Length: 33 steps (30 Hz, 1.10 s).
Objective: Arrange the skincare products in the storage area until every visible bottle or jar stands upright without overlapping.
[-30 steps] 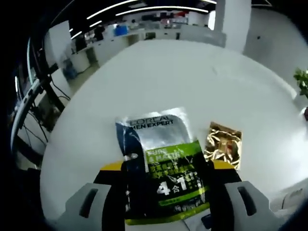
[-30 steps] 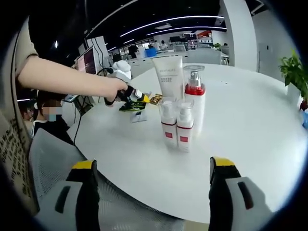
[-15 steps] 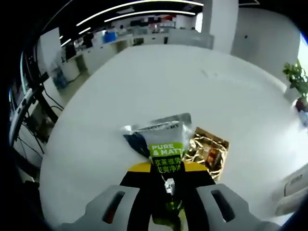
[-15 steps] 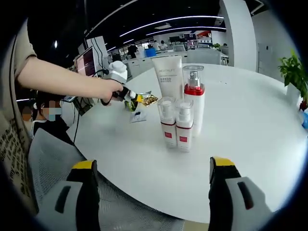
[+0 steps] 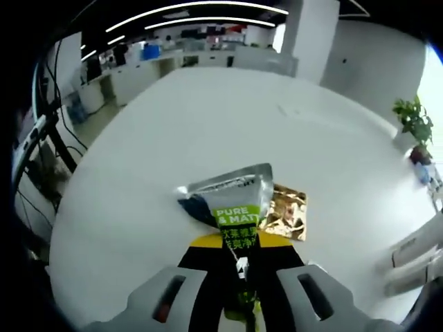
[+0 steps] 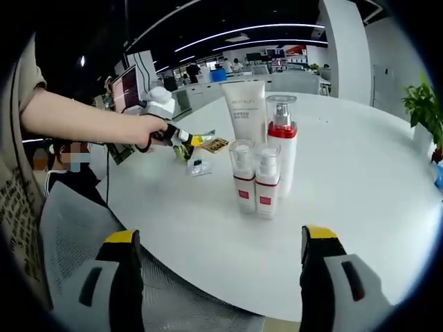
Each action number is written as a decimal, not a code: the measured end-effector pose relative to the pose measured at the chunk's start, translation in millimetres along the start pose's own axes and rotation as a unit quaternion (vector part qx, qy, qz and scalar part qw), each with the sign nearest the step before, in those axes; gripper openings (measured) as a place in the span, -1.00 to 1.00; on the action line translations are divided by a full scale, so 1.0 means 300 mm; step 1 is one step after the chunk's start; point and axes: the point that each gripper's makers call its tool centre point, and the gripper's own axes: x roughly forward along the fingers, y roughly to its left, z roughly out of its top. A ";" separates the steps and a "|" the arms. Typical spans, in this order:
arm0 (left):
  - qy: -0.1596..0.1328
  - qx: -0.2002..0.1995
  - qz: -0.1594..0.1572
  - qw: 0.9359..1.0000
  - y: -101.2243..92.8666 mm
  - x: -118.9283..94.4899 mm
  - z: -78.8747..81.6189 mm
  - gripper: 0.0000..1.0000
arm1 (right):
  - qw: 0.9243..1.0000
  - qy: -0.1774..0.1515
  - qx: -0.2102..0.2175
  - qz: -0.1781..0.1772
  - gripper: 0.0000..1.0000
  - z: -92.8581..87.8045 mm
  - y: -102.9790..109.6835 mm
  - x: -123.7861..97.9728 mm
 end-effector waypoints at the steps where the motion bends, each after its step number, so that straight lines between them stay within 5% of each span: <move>1: -0.002 0.003 -0.001 1.000 0.001 -0.008 0.000 -0.80 | 1.000 0.000 -0.001 0.000 0.92 0.001 0.000 0.000; 14: -0.031 0.026 -0.021 0.999 -0.003 -0.105 0.014 -0.83 | 1.000 -0.003 -0.013 0.005 0.91 0.006 0.011 -0.001; 33: -0.067 0.023 -0.095 0.993 -0.133 -0.325 -0.034 -0.83 | 0.999 -0.006 -0.036 0.023 0.90 0.010 0.043 -0.002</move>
